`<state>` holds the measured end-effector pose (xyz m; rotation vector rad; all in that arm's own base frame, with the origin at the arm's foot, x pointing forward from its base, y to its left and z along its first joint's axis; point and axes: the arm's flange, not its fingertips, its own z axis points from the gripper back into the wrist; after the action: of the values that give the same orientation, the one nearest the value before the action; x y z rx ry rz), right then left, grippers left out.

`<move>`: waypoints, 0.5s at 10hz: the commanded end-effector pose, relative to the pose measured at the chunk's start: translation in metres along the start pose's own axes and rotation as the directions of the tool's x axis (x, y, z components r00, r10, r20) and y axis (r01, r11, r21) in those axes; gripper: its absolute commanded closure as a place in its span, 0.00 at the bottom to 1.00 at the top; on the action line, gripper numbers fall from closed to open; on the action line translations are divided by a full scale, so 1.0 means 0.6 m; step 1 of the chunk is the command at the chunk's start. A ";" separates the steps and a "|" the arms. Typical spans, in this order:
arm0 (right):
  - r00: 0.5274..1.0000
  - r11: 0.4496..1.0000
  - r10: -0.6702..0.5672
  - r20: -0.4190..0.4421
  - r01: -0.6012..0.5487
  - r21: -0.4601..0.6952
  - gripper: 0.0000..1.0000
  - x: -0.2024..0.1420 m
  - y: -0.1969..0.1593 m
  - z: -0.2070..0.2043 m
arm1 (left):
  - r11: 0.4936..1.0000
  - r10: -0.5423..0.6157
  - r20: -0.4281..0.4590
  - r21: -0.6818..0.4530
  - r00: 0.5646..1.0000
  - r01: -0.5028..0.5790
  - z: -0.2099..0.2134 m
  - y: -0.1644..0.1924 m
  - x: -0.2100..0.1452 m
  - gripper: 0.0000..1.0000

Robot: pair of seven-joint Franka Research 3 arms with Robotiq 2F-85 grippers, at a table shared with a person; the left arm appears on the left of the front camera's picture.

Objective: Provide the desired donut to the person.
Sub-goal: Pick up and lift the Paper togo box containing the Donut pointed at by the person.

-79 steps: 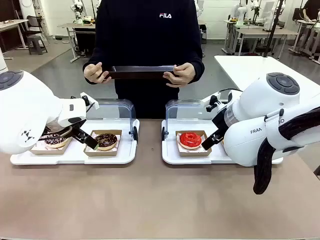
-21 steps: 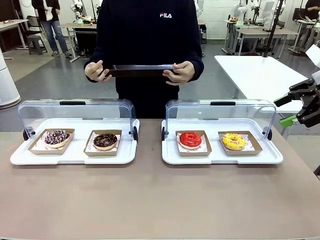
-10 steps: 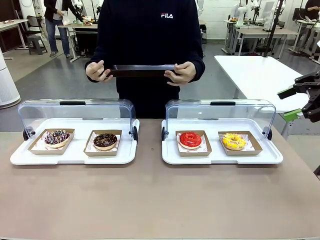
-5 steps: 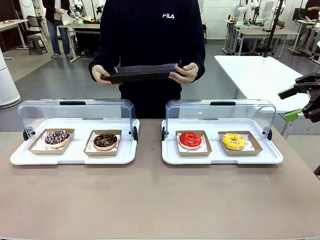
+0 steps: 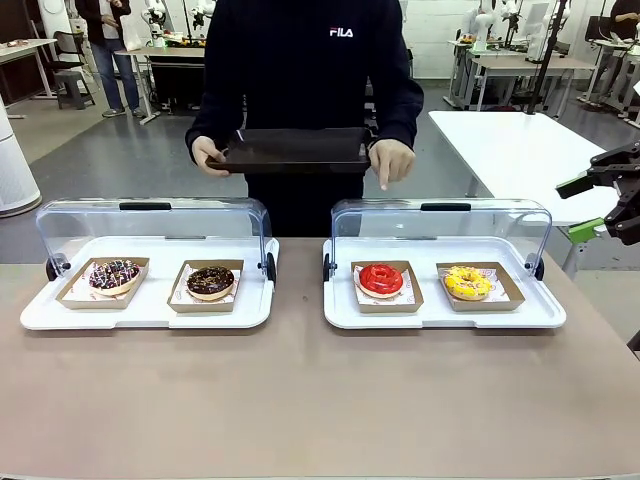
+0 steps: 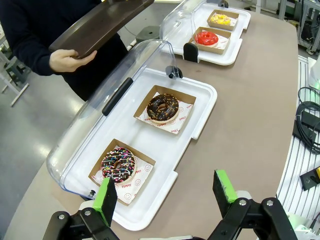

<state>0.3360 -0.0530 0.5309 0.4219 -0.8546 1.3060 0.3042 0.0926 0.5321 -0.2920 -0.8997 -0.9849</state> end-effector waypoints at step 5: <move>1.000 1.000 0.007 0.003 -0.007 0.008 0.00 -0.002 -0.001 -0.002 | 1.000 0.000 0.005 0.000 1.000 0.000 0.000 0.001 0.000 0.00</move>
<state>0.3360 -0.0530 0.5309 0.4218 -0.8543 1.3060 0.3042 0.0926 0.5321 -0.2920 -0.8997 -0.9849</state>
